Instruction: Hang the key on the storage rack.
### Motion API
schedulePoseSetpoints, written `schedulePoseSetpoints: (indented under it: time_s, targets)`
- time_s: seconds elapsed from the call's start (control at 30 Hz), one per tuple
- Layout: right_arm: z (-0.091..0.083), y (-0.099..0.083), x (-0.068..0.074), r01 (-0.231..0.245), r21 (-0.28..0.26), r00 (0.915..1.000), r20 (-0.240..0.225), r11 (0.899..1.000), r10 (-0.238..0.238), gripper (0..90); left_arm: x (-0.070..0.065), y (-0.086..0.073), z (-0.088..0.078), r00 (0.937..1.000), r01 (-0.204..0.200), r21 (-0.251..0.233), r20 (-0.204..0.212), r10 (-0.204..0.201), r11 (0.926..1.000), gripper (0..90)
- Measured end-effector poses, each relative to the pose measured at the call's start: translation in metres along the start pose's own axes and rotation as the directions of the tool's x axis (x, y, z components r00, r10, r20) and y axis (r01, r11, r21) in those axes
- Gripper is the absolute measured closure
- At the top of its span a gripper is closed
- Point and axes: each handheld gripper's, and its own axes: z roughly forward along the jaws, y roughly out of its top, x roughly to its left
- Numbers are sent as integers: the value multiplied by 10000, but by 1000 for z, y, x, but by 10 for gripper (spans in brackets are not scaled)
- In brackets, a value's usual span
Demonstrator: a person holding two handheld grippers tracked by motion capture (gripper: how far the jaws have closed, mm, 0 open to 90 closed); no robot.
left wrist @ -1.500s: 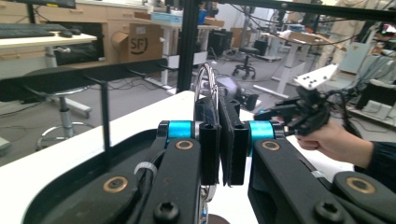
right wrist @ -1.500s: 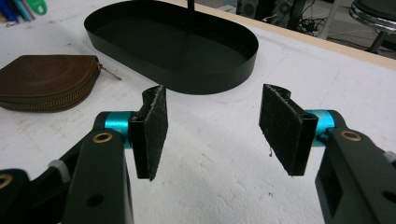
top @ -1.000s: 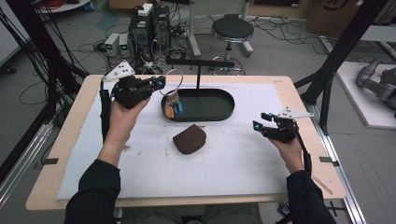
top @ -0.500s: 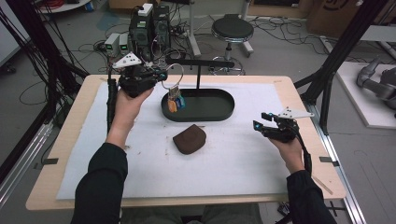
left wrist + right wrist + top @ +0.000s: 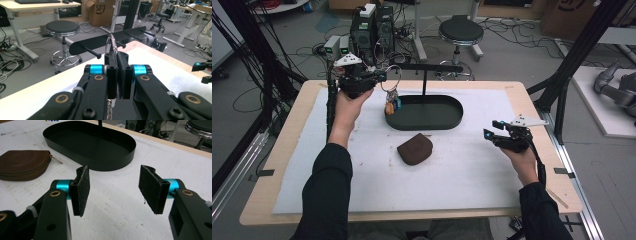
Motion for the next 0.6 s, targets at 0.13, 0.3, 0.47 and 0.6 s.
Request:
schedulePoseSetpoints:
  time_s: [0.13,0.3,0.47,0.6]
  targets:
    - [0,0,0,-41,-7,10000,-7,10000,41,433,3,-2,3,10000,26,84,-50,-26,10000,868]
    - [-1,0,-1,-22,-33,10000,1,10000,22,433,7,-5,8,9995,219,62,-236,-218,9997,868]
    - [0,0,-1,-57,-36,10000,2,10000,57,433,13,-8,13,9986,336,180,-410,-328,9993,867]
    - [0,0,-1,-28,-62,10000,-16,10000,28,432,14,-10,17,9983,330,196,-486,-320,9993,867]
